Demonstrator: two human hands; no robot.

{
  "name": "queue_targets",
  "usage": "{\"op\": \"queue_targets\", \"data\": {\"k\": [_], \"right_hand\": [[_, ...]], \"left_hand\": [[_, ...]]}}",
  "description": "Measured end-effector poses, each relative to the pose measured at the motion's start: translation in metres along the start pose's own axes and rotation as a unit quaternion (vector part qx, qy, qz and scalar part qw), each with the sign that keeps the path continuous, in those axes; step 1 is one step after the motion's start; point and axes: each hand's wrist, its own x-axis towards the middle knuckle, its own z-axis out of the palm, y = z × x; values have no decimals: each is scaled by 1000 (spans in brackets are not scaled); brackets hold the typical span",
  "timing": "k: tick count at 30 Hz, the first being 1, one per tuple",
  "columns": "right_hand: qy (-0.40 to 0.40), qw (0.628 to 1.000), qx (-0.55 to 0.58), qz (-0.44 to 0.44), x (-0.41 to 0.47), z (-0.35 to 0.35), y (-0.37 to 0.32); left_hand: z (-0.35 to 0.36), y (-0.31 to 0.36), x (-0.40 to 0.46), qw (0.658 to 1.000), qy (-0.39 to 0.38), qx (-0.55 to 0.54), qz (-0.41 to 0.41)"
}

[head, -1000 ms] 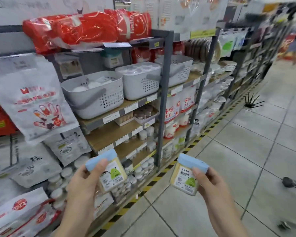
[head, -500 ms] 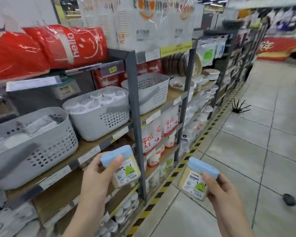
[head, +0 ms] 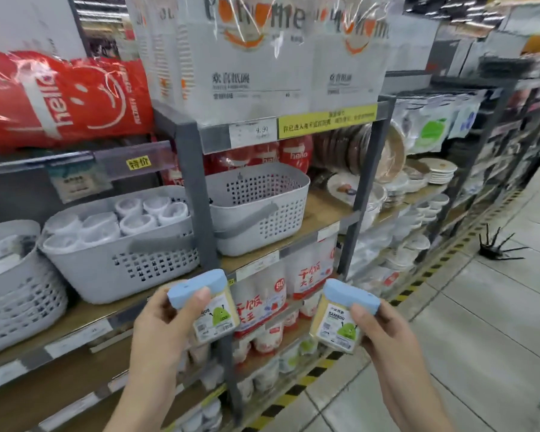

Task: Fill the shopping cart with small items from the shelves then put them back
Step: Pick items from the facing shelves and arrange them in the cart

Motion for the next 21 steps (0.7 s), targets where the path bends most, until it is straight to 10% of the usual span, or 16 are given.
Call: {"op": "queue_targets", "data": {"k": [21], "right_hand": [[-104,993,-1,-51,246,41,-55]], "left_hand": [[135,25,193,998,8,8,61]]}}
